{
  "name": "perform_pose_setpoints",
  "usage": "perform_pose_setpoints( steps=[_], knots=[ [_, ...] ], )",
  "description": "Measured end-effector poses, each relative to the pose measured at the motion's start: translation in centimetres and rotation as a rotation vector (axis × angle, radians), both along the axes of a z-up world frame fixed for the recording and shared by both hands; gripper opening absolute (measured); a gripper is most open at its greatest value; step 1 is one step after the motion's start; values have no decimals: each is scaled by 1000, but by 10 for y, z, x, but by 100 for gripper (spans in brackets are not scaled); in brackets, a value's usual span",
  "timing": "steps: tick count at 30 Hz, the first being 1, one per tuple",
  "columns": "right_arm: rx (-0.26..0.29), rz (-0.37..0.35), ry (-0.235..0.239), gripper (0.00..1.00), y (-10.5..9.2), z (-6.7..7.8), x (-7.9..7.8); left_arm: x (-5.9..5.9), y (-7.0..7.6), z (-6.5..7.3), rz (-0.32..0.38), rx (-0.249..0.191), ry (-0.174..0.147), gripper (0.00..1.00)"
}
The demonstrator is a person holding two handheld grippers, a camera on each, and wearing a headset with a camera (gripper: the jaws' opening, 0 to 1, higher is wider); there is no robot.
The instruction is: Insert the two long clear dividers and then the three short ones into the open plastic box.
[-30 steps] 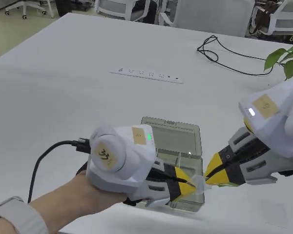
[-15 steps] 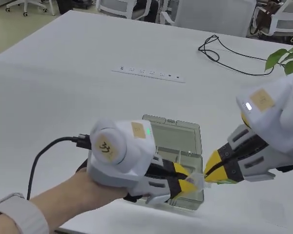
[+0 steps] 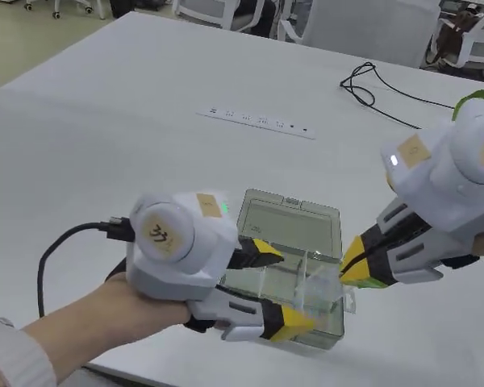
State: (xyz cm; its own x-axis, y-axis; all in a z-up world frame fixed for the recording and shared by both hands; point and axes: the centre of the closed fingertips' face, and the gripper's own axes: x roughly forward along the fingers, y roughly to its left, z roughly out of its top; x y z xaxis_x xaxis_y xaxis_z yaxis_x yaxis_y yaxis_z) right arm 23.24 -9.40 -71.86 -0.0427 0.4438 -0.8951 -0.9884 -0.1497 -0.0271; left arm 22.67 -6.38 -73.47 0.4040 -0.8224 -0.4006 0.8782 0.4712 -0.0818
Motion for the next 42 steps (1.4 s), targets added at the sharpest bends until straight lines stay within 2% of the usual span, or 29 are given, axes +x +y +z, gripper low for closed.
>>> perform_pose_setpoints(
  steps=[5, 13, 19, 21, 23, 29, 34, 42],
  knots=[
    [-13, -49, 9, 2, 7, -1, 11, 6, 17, -1, 64, 4, 13, 65],
    [-36, -42, 5, 2, 22, -7, 19, 10, 37, -4, 134, 9, 28, 82],
    [-46, -50, 12, 2, 32, -15, 25, 16, 49, -7, 193, 15, 37, 100],
    [-50, -51, 12, 2, 33, -18, 27, 17, 54, -8, 206, 26, 38, 100],
    [-52, -58, 15, 2, 35, -19, 28, 18, 57, -9, 211, 20, 47, 100],
    [-71, -60, 27, 2, 34, -27, 30, 20, 64, -10, 231, 14, 47, 100],
    [-84, -61, 31, 2, 32, -35, 32, 20, 65, -12, 238, 11, 53, 99],
    [-91, -68, 45, 2, 31, -40, 33, 19, 64, -16, 236, 7, 64, 96]
  ],
)
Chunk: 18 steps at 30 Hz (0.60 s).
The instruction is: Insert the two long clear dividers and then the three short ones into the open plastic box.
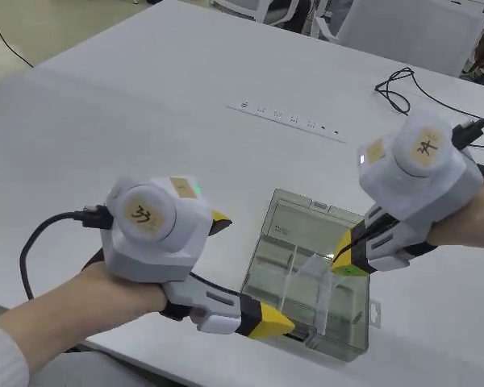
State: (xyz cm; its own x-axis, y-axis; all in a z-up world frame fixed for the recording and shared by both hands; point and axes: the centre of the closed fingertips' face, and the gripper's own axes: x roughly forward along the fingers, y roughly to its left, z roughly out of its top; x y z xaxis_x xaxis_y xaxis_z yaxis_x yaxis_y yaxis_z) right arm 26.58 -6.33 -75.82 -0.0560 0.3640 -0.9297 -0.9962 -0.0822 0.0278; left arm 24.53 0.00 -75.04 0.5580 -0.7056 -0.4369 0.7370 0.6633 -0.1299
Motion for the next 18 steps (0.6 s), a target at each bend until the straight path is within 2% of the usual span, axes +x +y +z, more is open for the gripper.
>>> perform_pose_setpoints(
  steps=[11, 18],
  knots=[
    [34, -28, -4, 2, 3, 0, 2, -2, 0, -6, -1, 0, 16, 94],
    [35, -34, -2, 2, 5, -3, 3, -3, -2, -7, -2, -4, 21, 94]
  ],
)
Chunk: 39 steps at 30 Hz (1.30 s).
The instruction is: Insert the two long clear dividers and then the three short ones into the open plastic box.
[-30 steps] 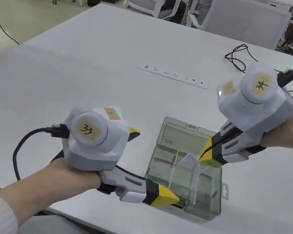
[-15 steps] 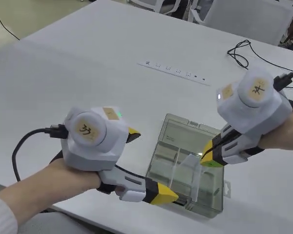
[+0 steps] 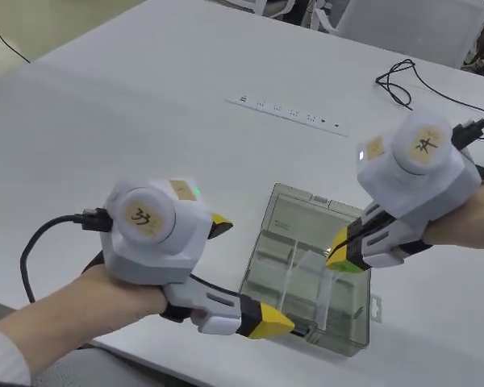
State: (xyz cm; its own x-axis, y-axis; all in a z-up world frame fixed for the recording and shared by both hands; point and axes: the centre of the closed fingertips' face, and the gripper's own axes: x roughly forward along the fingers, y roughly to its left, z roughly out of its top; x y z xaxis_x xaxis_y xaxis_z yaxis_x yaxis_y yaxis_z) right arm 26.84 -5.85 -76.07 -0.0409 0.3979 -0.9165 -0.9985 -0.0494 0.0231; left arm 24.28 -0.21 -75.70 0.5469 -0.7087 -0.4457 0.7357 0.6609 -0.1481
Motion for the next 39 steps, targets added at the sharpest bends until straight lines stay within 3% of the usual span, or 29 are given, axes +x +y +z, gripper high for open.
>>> perform_pose_setpoints(
  steps=[18, 32, 39],
  knots=[
    [-34, 7, 12, 2, 7, -12, -4, 1, 1, 0, -1, -2, 1, 92],
    [-91, 4, 24, 2, 7, -41, -1, 2, -1, 1, -3, -8, 2, 92],
    [-102, -1, 35, 2, 6, -47, 0, 3, -1, 1, -4, -8, 2, 92]
  ],
)
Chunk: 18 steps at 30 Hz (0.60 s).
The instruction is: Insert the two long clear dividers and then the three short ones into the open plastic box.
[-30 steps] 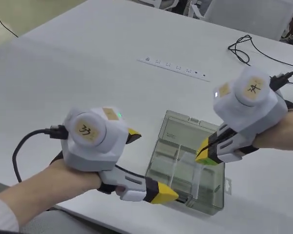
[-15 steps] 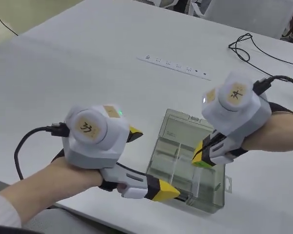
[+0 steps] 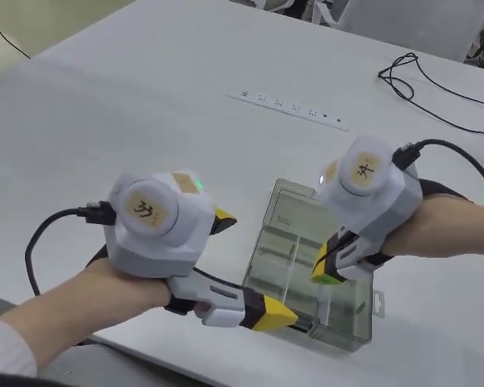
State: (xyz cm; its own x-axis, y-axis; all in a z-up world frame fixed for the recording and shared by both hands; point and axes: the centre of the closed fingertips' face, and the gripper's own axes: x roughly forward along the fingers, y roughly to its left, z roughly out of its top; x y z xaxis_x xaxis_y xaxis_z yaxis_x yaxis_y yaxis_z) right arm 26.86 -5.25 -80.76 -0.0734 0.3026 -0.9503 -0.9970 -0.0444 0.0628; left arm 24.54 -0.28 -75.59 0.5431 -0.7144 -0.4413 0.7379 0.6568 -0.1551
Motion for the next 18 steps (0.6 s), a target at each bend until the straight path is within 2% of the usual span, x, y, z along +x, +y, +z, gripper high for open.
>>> perform_pose_setpoints(
  steps=[18],
  knots=[
    [-2, -23, 9, 2, -1, -2, 1, 0, -2, 1, -7, -9, 0, 91]
  ],
)
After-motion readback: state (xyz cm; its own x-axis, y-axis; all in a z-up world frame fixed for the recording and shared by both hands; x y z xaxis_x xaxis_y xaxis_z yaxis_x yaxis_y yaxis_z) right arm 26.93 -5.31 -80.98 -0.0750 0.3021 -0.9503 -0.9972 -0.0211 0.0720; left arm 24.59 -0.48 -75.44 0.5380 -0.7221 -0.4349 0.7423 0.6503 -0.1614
